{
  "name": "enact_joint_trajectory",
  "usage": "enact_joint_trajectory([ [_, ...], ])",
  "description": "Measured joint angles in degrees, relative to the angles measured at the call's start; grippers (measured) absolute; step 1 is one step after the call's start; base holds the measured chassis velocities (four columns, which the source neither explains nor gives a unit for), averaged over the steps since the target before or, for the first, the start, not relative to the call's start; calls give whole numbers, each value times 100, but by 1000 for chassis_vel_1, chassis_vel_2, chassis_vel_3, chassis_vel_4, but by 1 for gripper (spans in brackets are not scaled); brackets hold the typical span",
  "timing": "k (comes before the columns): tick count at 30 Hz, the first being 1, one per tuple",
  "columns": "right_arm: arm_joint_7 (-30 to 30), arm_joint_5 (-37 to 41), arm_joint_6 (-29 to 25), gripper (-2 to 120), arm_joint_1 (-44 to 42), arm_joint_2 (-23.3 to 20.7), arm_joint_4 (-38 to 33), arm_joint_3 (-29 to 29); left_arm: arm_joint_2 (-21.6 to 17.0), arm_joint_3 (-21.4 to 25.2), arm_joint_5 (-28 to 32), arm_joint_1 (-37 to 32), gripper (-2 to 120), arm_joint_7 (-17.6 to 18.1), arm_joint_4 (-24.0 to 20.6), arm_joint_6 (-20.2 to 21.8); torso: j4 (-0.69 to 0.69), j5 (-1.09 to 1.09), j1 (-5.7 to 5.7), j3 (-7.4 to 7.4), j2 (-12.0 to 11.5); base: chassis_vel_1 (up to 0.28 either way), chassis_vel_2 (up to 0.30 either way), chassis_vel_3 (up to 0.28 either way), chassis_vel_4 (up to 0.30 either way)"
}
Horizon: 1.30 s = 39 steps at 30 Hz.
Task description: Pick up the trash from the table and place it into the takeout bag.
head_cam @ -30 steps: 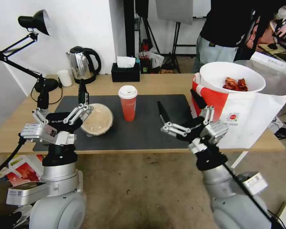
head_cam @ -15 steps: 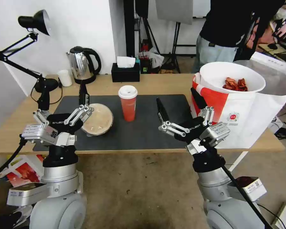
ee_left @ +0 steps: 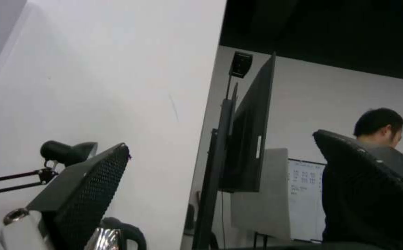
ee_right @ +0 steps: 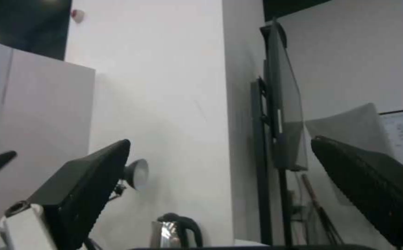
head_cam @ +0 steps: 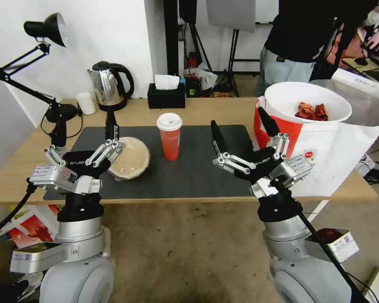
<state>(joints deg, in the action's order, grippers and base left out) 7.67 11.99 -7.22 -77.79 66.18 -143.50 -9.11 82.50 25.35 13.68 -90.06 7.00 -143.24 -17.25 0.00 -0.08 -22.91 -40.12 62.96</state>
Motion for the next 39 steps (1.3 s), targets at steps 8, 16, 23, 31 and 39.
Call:
enact_joint_trajectory([
  [8, -45, 454, 203, 100, 452, -127, 10, 253, 46, -1, -66, -16, 100, -4, 0, -1, 0, 0, -1, 0, 0, 0, 0, 0, 0],
  [16, -96, 821, 435, 100, 825, -257, 221, 547, 89, 7, -93, -33, 100, -16, 0, -5, 0, 0, -1, 0, 0, 0, 0, 0, 0],
  [23, -79, 1377, 873, 100, 1194, -427, 486, 876, 107, 19, -93, -6, 100, -21, 0, -6, -1, 0, -1, 0, 0, 0, 0, 0, 0],
  [31, 94, 1888, 1465, 100, 1747, -776, 700, 1130, 86, 35, -93, 11, 100, -22, 0, -6, 0, 1, -1, 0, 0, 0, 0, 0, 0],
  [39, 382, 2378, 1810, 100, 2243, -1063, 852, 1416, 86, 42, -89, 37, 100, -22, 0, -5, 0, 0, -1, 0, 0, 0, 0, 0, 0],
])
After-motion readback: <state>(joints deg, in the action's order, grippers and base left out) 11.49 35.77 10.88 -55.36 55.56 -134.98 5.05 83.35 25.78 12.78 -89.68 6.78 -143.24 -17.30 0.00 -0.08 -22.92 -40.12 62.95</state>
